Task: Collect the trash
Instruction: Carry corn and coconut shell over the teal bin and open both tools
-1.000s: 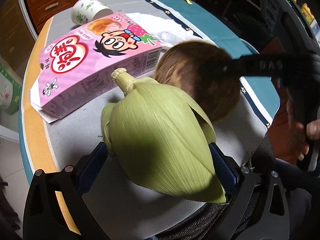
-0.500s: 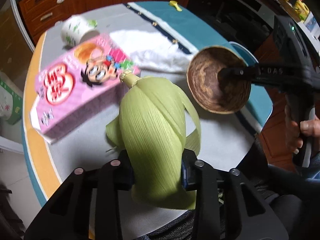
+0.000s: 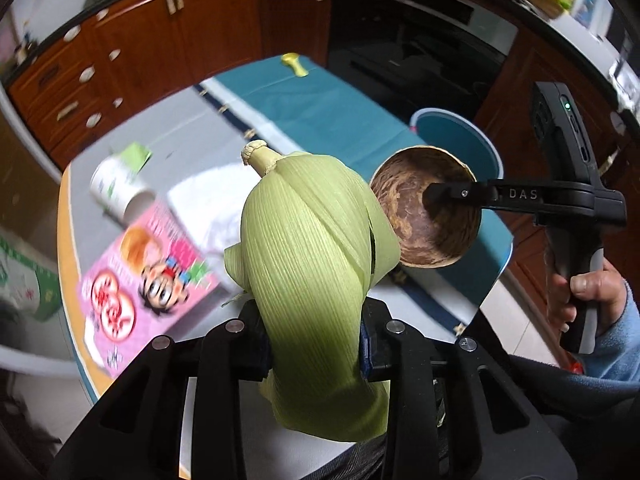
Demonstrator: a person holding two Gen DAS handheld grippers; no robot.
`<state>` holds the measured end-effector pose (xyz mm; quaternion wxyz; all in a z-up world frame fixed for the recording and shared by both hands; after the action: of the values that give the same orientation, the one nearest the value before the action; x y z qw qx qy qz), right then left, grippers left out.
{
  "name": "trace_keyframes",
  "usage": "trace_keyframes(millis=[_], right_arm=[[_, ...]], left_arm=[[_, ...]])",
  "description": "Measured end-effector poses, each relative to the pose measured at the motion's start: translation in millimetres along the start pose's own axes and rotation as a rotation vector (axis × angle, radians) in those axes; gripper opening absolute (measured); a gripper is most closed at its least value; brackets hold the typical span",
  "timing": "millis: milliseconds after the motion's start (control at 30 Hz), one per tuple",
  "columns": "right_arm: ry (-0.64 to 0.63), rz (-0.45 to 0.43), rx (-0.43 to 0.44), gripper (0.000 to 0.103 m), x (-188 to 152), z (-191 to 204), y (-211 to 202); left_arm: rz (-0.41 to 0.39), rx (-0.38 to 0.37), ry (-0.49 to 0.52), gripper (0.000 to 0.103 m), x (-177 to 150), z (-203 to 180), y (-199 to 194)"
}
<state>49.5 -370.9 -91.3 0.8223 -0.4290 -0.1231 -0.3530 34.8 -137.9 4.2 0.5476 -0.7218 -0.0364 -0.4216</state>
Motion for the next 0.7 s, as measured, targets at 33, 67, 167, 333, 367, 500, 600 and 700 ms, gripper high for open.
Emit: trace_keyframes(millis=[33, 67, 167, 333, 367, 500, 600, 700], right_arm=[[0.007, -0.008, -0.002, 0.012, 2, -4, -3], [0.017, -0.018, -0.004, 0.012, 5, -9, -8], [0.035, -0.038, -0.01, 0.012, 10, -17, -17], [0.071, -0.076, -0.011, 0.012, 19, -34, -32], [0.076, -0.083, -0.011, 0.012, 20, -37, -35], [0.099, -0.109, -0.017, 0.012, 26, -49, -44], [0.125, -0.134, -0.027, 0.012, 32, -61, -52], [0.161, -0.167, -0.041, 0.012, 42, -79, -61]], left_arm=[[-0.001, -0.004, 0.01, 0.031, 4, -3, 1], [-0.003, -0.009, 0.021, 0.031, 7, -7, 1], [-0.005, -0.027, 0.046, 0.031, 19, -18, 3], [-0.016, -0.044, 0.096, 0.031, 36, -37, 8], [-0.014, -0.048, 0.102, 0.031, 39, -39, 10], [-0.001, -0.076, 0.117, 0.031, 50, -48, 21], [0.003, -0.086, 0.148, 0.031, 61, -58, 29], [0.013, -0.109, 0.174, 0.031, 75, -71, 39]])
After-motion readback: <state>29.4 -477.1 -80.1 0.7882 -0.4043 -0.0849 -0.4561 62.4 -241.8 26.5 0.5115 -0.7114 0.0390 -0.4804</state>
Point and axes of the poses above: each gripper's, at about its wrist camera, not at the fingertips, and y roughly the way its jaws point, z to its left, x to its top, the point moved 1 cm from there along y, roughly the way its jaws point, and after that the axes turned 11 degrees about -z, right-handed, at the moved point
